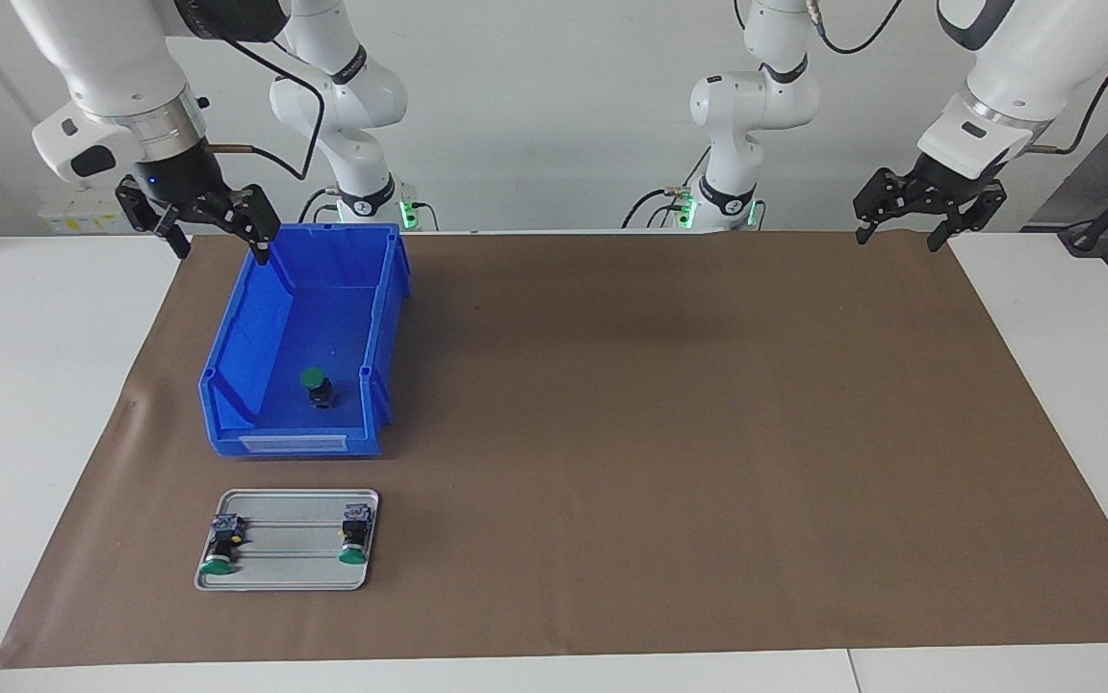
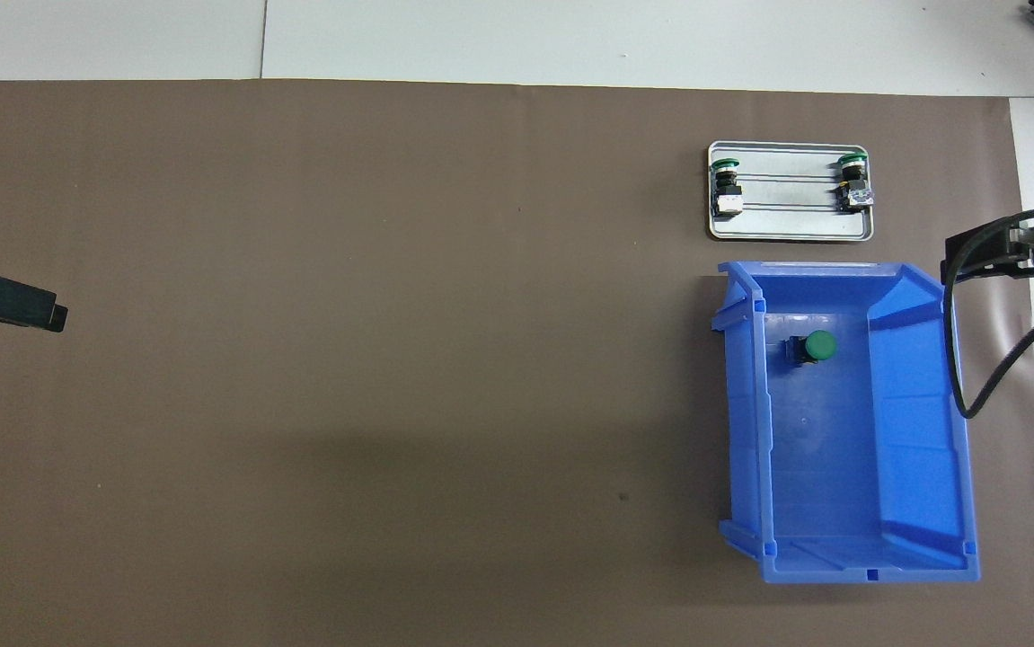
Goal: Place and press button with both arms
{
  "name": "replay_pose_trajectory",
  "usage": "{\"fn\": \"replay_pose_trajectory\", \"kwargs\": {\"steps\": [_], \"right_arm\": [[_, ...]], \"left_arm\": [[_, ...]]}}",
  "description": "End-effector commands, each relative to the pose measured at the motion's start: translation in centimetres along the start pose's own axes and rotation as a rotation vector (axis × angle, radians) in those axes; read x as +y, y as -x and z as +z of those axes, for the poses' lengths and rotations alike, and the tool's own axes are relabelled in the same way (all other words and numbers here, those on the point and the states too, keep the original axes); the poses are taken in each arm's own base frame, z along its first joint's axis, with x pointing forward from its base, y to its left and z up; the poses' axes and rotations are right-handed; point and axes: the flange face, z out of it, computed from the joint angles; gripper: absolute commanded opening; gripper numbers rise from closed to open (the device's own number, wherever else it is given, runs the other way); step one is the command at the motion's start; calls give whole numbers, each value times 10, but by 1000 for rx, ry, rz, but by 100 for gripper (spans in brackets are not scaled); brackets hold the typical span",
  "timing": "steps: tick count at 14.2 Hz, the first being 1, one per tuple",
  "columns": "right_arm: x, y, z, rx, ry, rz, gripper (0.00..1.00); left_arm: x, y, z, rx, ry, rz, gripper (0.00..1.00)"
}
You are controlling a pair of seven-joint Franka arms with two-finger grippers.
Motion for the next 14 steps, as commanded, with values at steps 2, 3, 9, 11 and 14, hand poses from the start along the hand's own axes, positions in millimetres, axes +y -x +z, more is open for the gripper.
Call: {"fn": "replay_pose_trajectory", "kwargs": {"steps": [2, 3, 9, 11, 14], "right_arm": [[2, 2, 3, -24, 13, 12, 100], [2, 3, 2, -28, 13, 13, 100], [6, 9, -15, -32, 9, 19, 100], [7, 10, -14, -36, 8, 22, 100], [6, 9, -13, -33, 7, 22, 100]], "left_arm": [[-2, 8, 0, 9, -16, 1, 100], [-2, 8, 0, 9, -16, 1, 100], [-2, 8, 0, 9, -16, 1, 100], [-2, 8, 0, 9, -16, 1, 100], [-2, 8, 0, 9, -16, 1, 100]]}}
